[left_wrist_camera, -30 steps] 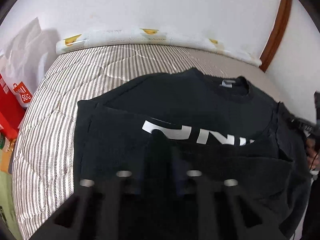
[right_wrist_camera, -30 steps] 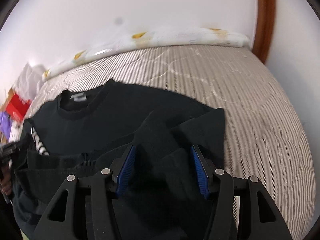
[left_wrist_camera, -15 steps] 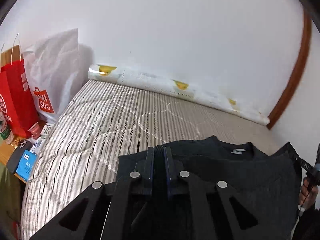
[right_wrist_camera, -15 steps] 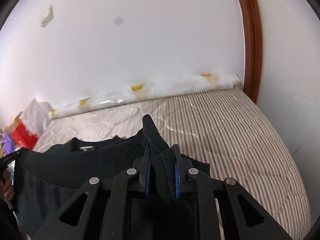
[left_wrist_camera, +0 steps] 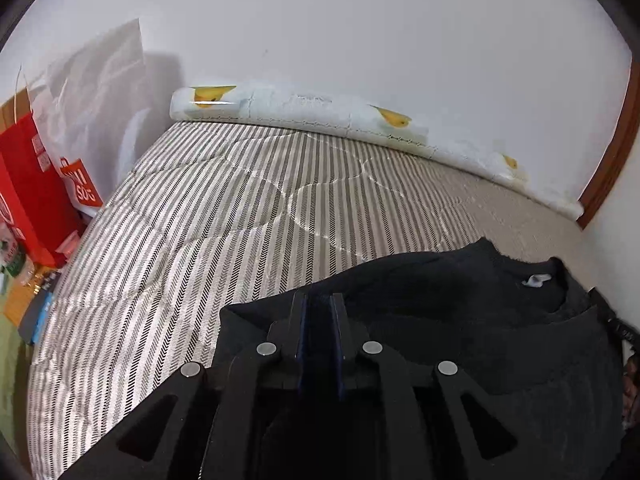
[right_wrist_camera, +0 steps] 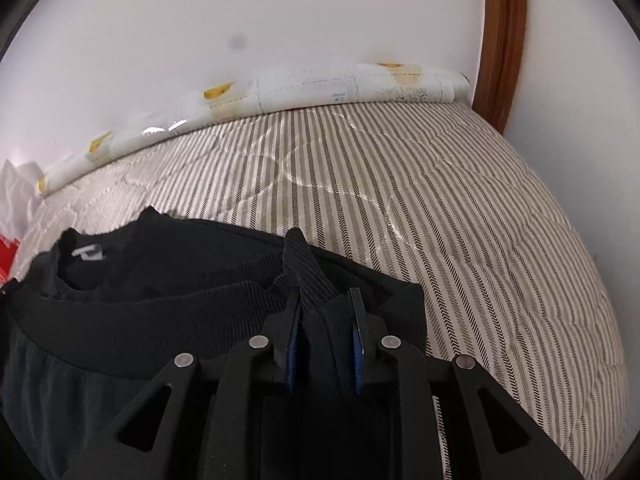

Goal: Fold small clothes

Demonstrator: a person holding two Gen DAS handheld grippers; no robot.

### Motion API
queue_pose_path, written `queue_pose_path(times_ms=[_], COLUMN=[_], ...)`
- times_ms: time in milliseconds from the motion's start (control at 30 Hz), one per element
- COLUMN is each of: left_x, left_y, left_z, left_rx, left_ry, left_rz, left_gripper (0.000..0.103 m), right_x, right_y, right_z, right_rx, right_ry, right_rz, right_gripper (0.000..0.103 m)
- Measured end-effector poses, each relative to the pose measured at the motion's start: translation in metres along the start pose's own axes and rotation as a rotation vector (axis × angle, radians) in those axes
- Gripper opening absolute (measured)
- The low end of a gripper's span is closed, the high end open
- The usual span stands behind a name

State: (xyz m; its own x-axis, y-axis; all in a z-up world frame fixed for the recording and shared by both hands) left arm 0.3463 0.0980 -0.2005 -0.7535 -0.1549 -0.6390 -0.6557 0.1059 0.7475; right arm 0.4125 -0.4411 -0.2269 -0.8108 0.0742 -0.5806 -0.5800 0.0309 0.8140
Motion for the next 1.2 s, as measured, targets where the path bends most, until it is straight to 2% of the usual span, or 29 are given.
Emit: queue_pose_path(times_ms=[100, 367, 633, 867, 1067, 1100, 1167, 1200], left_x=[0.001, 0.002, 0.001, -0.001, 0.002, 0.002, 0.002, 0.002], left_y=[-0.004, -0.008, 0.003, 0.012, 0.011, 0.012, 0.012, 0.013], left_z=[-0.003, -0.006, -0.009, -0.004, -0.013, -0.014, -0.016, -0.017], left_rx=[-0.03, -0.045, -0.056, -0.018, -0.04, -0.044, -0.04, -0.036], left_ry=[-0.022, -0.045, -0.06, -0.024, -0.071, -0.078, -0.09, -0.094], left_rz=[0.009, 0.024, -0.026, -0.062, -0.058, -0.059, -0.061, -0.065], left_gripper=[0.014, 0.017, 0.021, 0.021, 0.021, 0.023, 0.037, 0.041], right_x=[0.001, 0.001, 0.001, 0.001, 0.0, 0.001, 0.001, 0.0], right_y=[0.0, 0.001, 0.001, 0.001, 0.0, 0.0, 0.001, 0.001], right_z=[0.001, 0.004, 0.003, 0.001, 0.002, 0.002, 0.001, 0.001], right_rx=[0.009, 0.032, 0.022, 0.011, 0.015, 0.018, 0.021, 0.023], right_ry=[0.011, 0.031, 0.026, 0.015, 0.016, 0.017, 0.017, 0.015], right_rz=[0.002, 0.0, -0.001, -0.002, -0.003, -0.004, -0.006, -0.008], right_gripper=[0.024, 0.025, 0.025, 0.025, 0.025, 0.025, 0.025, 0.025])
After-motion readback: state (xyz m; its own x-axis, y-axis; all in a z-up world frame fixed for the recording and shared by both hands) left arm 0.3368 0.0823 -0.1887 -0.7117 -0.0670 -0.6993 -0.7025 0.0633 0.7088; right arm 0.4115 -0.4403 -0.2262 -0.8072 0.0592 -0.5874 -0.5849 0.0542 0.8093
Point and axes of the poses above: each gripper's, at about its wrist camera, not at the fingertips, and y roughly against the way its jaws point, z to its left, x to its underside, the point moved 5 cm from there along -y, roughly the way its jaws point, and after that the axes turned 4 degrees about y, right-handed, at the moved point
